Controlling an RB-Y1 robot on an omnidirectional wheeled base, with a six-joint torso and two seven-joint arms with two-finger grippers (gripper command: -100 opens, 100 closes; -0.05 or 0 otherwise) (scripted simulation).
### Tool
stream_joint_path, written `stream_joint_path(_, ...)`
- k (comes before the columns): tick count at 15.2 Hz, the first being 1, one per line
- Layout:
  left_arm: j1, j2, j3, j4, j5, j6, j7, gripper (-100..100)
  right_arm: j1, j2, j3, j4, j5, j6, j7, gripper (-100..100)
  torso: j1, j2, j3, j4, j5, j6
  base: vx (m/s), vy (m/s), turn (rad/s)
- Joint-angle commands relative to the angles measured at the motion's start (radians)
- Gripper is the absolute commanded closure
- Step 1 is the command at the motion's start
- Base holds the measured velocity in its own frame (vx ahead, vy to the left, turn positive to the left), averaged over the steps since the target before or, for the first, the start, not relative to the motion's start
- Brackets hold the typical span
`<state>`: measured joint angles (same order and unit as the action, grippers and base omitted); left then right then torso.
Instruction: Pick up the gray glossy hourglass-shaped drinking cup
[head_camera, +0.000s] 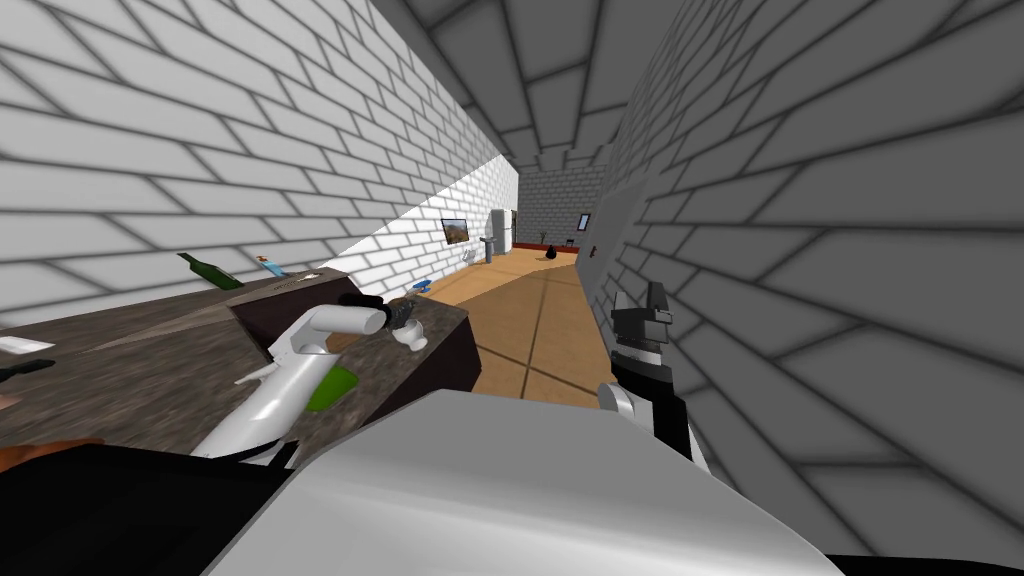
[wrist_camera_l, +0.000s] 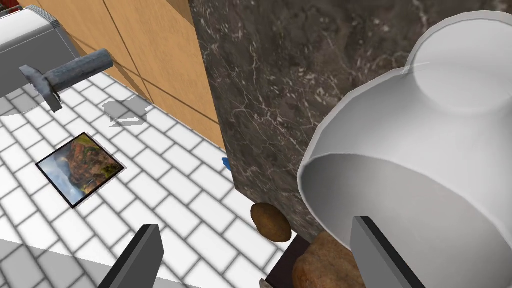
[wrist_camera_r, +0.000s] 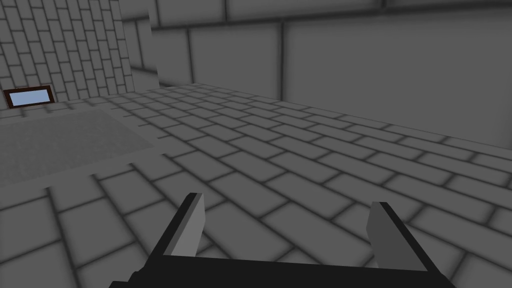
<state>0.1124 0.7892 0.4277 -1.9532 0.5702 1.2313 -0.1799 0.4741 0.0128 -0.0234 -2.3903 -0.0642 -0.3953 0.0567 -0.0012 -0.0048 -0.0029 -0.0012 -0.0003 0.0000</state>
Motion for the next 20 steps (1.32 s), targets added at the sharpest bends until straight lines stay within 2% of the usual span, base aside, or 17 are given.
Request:
stream_joint_path(1,0.001,0.021,0.019,0.011,0.037,0.050,-0.017,-100,0.000,0.000,0.000,0.000,0.000,0.000,0.000,0,0.000,0.000,0.000,0.000,0.000,0.000,0.066,-0.028,0.017)
stream_joint_path(3,0.001,0.021,0.019,0.011,0.037,0.088,-0.017,-100,0.000,0.000,0.000,0.000,0.000,0.000,0.000,0,0.000,-0.001,0.000,0.000,0.000,0.000,0.064,-0.025,0.017)
stream_joint_path(4,0.000,0.039,0.033,0.021,0.068,0.112,-0.031,-100,0.000,0.000,0.000,0.000,0.000,0.000,0.000,0,0.000,0.000,0.000,0.000,0.000,0.000,0.075,-0.033,0.012)
stream_joint_path(6,0.000,0.039,0.033,0.021,0.068,0.150,-0.031,-100,0.000,0.000,0.000,0.000,0.000,0.000,0.000,0,0.000,-0.001,-0.001,0.000,0.000,0.000,0.069,-0.028,0.014)
stream_joint_path(7,0.000,0.056,0.047,0.031,0.097,0.173,-0.044,-100,0.000,0.000,0.000,0.000,0.000,0.000,0.000,0,0.000,-0.001,0.000,0.000,0.000,0.000,0.069,-0.017,0.008)
stream_joint_path(9,0.000,0.056,0.047,0.031,0.097,0.209,-0.044,-100,0.000,0.000,0.000,0.000,0.000,0.000,0.000,0,0.001,-0.001,0.000,0.000,0.000,0.000,0.058,-0.014,0.011)
stream_joint_path(10,0.002,0.071,0.059,0.041,0.125,0.232,-0.057,-100,0.000,0.000,0.000,0.000,0.000,0.000,0.000,0,0.001,0.000,0.000,0.000,0.000,0.000,0.074,-0.022,0.009)
stream_joint_path(12,0.002,0.071,0.059,0.041,0.125,0.265,-0.057,-100,0.000,0.000,0.000,0.000,0.000,0.000,0.000,0,0.000,-0.001,-0.001,0.000,0.000,0.000,0.072,-0.020,0.009)
stream_joint_path(13,0.004,0.086,0.070,0.050,0.152,0.292,-0.068,-100,0.000,0.000,0.000,0.000,0.000,0.000,0.000,0,0.001,-0.001,0.000,0.000,0.000,0.000,0.064,-0.017,0.008)
stream_joint_path(15,0.004,0.086,0.070,0.050,0.152,0.317,-0.068,-100,0.000,0.000,0.000,0.000,0.000,0.000,0.000,0,0.001,-0.001,-0.001,0.000,0.000,0.000,0.065,-0.015,0.007)
stream_joint_path(16,0.007,0.098,0.080,0.059,0.177,0.353,-0.079,-100,0.000,0.000,0.000,0.000,0.000,0.000,0.000,0,0.001,0.000,0.000,0.000,0.000,0.000,0.061,-0.009,0.003)
stream_joint_path(17,0.007,0.098,0.080,0.059,0.177,0.365,-0.079,-100,0.000,0.000,0.000,0.000,0.000,0.000,0.000,0,0.001,0.000,0.000,0.000,0.000,0.000,0.069,-0.008,0.007)
stream_joint_path(18,0.010,0.110,0.088,0.067,0.199,0.390,-0.089,-100,0.000,0.000,0.000,0.000,0.000,0.000,0.000,0,0.001,-0.001,0.000,0.000,0.000,0.000,0.081,-0.012,0.009)
stream_joint_path(20,0.010,0.110,0.088,0.067,0.199,0.409,-0.089,-100,0.000,0.000,0.000,0.000,0.000,0.000,0.000,0,0.001,-0.002,-0.001,0.000,0.000,0.000,0.074,-0.010,0.004)
